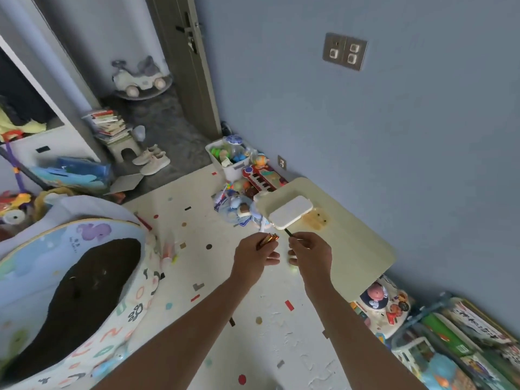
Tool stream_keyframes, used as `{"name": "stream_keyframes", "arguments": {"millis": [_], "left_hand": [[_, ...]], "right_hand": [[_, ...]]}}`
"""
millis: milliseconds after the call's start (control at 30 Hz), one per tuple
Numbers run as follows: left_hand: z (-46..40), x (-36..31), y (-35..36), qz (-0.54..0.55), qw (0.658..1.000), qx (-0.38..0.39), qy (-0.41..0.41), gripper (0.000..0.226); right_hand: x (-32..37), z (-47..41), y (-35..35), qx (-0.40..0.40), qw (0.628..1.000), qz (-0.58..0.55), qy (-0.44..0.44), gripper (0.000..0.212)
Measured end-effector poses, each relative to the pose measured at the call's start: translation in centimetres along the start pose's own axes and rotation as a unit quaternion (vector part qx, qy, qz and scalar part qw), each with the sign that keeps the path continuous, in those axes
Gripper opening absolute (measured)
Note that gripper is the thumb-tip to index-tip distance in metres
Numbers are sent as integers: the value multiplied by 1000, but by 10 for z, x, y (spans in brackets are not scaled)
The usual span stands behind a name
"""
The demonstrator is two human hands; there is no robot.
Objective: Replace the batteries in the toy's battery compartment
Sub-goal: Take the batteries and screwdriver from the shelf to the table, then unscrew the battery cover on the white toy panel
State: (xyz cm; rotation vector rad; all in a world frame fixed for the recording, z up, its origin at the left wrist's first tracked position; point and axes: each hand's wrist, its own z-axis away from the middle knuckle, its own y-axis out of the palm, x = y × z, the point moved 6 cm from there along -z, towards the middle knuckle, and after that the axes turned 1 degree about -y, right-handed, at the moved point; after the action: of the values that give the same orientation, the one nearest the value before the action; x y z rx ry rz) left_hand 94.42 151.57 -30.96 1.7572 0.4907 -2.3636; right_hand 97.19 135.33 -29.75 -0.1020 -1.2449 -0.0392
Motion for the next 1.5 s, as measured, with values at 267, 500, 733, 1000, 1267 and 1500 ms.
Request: {"name": "stream_keyframes", "arguments": {"millis": [267, 500, 733, 1000, 1267, 1500], "left_hand": [[-190, 11, -14, 0, 996, 69, -49, 14], [-331, 46, -2, -38, 983, 175, -46, 15], [-438, 109, 29, -70, 960, 252, -98, 16], [-541, 185, 68, -146, 940, 289, -111, 16], [-625, 269, 103, -262, 906, 333, 3, 18], [-678, 305, 128, -383, 824, 338, 246, 18]], "right_hand": [[-10, -138, 94, -63, 997, 2, 47, 10], [-45, -239, 149, -168, 983, -31, 67, 9], [-102, -332, 178, -240, 964, -68, 88, 11], [-179, -431, 190, -254, 959, -65, 111, 11], [-253, -493, 193, -307, 942, -73, 117, 11], [-269, -522, 187, -357, 929, -83, 50, 17]]}}
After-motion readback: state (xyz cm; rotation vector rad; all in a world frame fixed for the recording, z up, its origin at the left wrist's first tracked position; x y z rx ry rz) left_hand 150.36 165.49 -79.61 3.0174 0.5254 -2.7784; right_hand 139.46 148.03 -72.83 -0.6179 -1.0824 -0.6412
